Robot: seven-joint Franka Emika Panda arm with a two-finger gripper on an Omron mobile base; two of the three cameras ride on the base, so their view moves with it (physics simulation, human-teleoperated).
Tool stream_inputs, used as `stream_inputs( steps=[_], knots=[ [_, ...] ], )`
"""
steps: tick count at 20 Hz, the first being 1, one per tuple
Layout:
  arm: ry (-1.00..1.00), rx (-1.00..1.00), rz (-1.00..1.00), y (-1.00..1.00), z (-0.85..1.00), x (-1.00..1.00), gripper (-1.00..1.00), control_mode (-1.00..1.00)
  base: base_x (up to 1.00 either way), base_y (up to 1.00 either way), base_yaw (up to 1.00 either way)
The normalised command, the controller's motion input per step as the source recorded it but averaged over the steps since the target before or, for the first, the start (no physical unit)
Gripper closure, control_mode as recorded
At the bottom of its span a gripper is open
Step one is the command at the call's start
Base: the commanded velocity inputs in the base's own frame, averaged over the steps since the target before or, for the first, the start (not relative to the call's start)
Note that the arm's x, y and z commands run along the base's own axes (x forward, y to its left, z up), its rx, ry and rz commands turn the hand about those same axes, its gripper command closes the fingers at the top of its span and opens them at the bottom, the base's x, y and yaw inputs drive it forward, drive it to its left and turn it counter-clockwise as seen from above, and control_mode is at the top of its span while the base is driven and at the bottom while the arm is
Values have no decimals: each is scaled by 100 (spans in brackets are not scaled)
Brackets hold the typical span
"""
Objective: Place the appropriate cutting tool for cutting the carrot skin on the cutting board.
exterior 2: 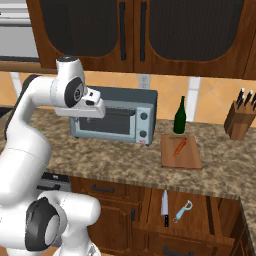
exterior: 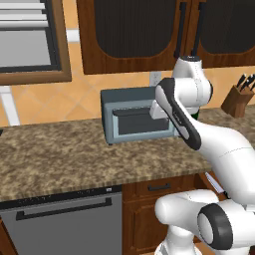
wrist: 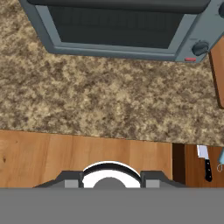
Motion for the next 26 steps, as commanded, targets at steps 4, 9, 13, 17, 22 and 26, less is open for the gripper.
stream_inputs(
  steps=[4,9,13,17,22,26],
  knots=[
    [-3,0,0,0,0,-12,-100,-100,0,0,0],
    [-14,1,-5,-11,0,-76,-100,-100,0,0,0],
    [-2,1,-6,-77,-6,-55,-100,-100,0,0,0],
    [0,-4,7,-87,-20,-10,-100,-100,0,0,0],
    [0,1,7,-100,-15,-14,-100,-100,0,0,0],
    [7,14,-14,-74,-5,-47,-100,-100,0,0,0]
  ],
)
